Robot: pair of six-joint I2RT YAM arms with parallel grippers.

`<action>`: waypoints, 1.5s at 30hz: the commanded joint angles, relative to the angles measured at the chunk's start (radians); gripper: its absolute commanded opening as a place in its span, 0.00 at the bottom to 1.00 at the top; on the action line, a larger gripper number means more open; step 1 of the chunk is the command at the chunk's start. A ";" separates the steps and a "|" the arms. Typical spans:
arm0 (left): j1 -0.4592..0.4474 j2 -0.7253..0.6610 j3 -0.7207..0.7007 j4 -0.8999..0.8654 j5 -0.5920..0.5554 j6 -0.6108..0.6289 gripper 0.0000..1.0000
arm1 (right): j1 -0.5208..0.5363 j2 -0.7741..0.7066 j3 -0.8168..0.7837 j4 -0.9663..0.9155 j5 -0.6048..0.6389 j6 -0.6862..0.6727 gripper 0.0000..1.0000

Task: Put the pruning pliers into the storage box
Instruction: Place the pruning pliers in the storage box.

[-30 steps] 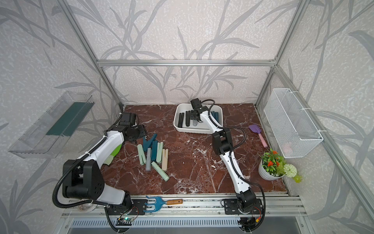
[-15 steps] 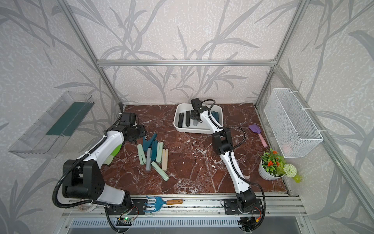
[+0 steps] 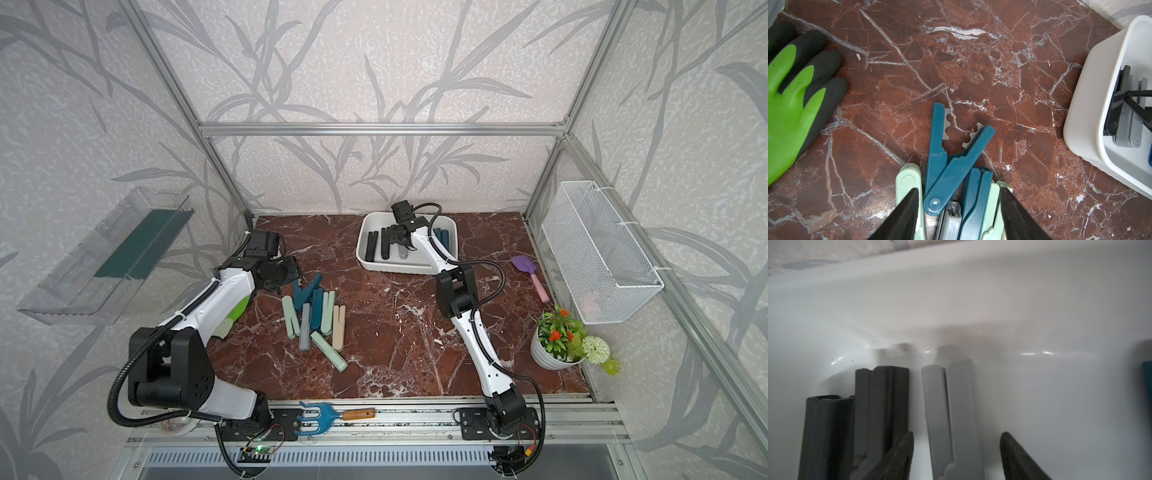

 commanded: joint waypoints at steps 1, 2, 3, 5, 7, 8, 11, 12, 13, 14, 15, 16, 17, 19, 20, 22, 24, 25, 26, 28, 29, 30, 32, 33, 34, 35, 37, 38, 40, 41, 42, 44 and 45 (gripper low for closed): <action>0.002 -0.036 0.021 -0.021 -0.008 0.013 0.63 | -0.008 -0.057 -0.022 -0.037 0.017 -0.008 0.70; 0.001 -0.039 0.018 -0.019 -0.009 0.012 0.63 | -0.008 -0.080 -0.059 -0.021 0.015 -0.012 0.71; 0.001 -0.042 0.017 -0.018 -0.009 0.012 0.63 | -0.008 -0.105 -0.109 0.004 0.008 -0.019 0.72; 0.002 -0.044 0.016 -0.018 -0.007 0.013 0.63 | -0.008 -0.147 -0.179 0.037 -0.001 -0.026 0.73; 0.002 -0.046 0.015 -0.018 -0.005 0.014 0.63 | -0.006 -0.174 -0.212 0.037 -0.003 -0.035 0.73; 0.000 -0.049 0.013 -0.016 -0.004 0.013 0.63 | -0.006 -0.182 -0.224 0.037 -0.003 -0.038 0.73; 0.002 -0.054 0.012 -0.014 -0.008 0.012 0.63 | 0.001 -0.211 -0.267 0.035 -0.005 -0.047 0.72; 0.001 -0.054 0.012 -0.015 -0.007 0.012 0.63 | 0.004 -0.219 -0.287 0.035 0.003 -0.054 0.70; 0.002 -0.055 0.012 -0.015 -0.006 0.011 0.63 | 0.009 -0.229 -0.311 0.040 0.011 -0.059 0.68; 0.002 -0.056 0.011 -0.015 -0.005 0.011 0.63 | 0.012 -0.238 -0.334 0.048 0.015 -0.060 0.67; 0.002 -0.056 0.010 -0.015 -0.006 0.012 0.63 | 0.015 -0.252 -0.370 0.061 0.016 -0.059 0.64; 0.001 -0.056 0.010 -0.015 -0.005 0.011 0.63 | 0.016 -0.262 -0.400 0.080 0.014 -0.058 0.62; 0.000 -0.054 0.010 -0.015 -0.005 0.012 0.63 | 0.018 -0.273 -0.431 0.099 0.013 -0.053 0.59; 0.001 -0.054 0.012 -0.015 -0.004 0.011 0.63 | 0.020 -0.288 -0.477 0.123 0.012 -0.047 0.54; 0.000 -0.054 0.012 -0.015 -0.002 0.012 0.63 | 0.021 -0.291 -0.490 0.130 0.010 -0.043 0.53; 0.002 -0.053 0.015 -0.016 -0.003 0.013 0.63 | 0.025 -0.286 -0.492 0.131 0.010 -0.047 0.50; 0.001 -0.054 0.017 -0.018 -0.002 0.014 0.63 | 0.030 -0.277 -0.481 0.126 0.010 -0.048 0.46; 0.001 -0.054 0.018 -0.018 -0.003 0.014 0.63 | 0.032 -0.274 -0.475 0.127 0.008 -0.048 0.45; 0.001 -0.055 0.018 -0.018 -0.003 0.014 0.63 | 0.032 -0.272 -0.467 0.127 0.007 -0.048 0.44; 0.002 -0.057 0.018 -0.020 -0.003 0.013 0.63 | 0.038 -0.256 -0.437 0.117 0.005 -0.048 0.41; 0.000 -0.059 0.018 -0.019 -0.003 0.013 0.63 | 0.041 -0.247 -0.417 0.109 0.002 -0.044 0.40; 0.001 -0.060 0.018 -0.021 -0.005 0.013 0.63 | 0.043 -0.235 -0.394 0.099 0.002 -0.042 0.40; 0.001 -0.063 0.018 -0.021 -0.006 0.014 0.63 | 0.049 -0.210 -0.346 0.080 -0.002 -0.036 0.40; 0.001 -0.064 0.018 -0.022 -0.007 0.015 0.63 | 0.052 -0.197 -0.322 0.072 -0.004 -0.035 0.40; 0.000 -0.065 0.018 -0.023 -0.008 0.014 0.63 | 0.054 -0.182 -0.299 0.067 -0.005 -0.034 0.40; 0.002 -0.065 0.018 -0.024 -0.008 0.015 0.63 | 0.057 -0.168 -0.277 0.058 -0.008 -0.034 0.40; 0.001 -0.066 0.017 -0.025 -0.010 0.016 0.63 | 0.064 -0.138 -0.226 0.036 -0.011 -0.034 0.40; 0.001 -0.068 0.016 -0.025 -0.011 0.016 0.63 | 0.066 -0.125 -0.207 0.026 -0.010 -0.033 0.40; 0.002 -0.070 0.015 -0.026 -0.012 0.016 0.63 | 0.070 -0.111 -0.184 0.014 -0.013 -0.032 0.40; 0.002 -0.071 0.013 -0.023 -0.012 0.016 0.63 | 0.070 -0.108 -0.181 0.014 -0.011 -0.031 0.40; 0.001 -0.070 0.012 -0.022 -0.012 0.016 0.63 | 0.071 -0.107 -0.183 0.013 -0.011 -0.030 0.40; 0.002 -0.070 0.012 -0.023 -0.010 0.017 0.63 | 0.072 -0.106 -0.183 0.013 -0.012 -0.029 0.40; 0.002 -0.069 0.012 -0.022 -0.010 0.016 0.63 | 0.071 -0.107 -0.186 0.012 -0.011 -0.031 0.40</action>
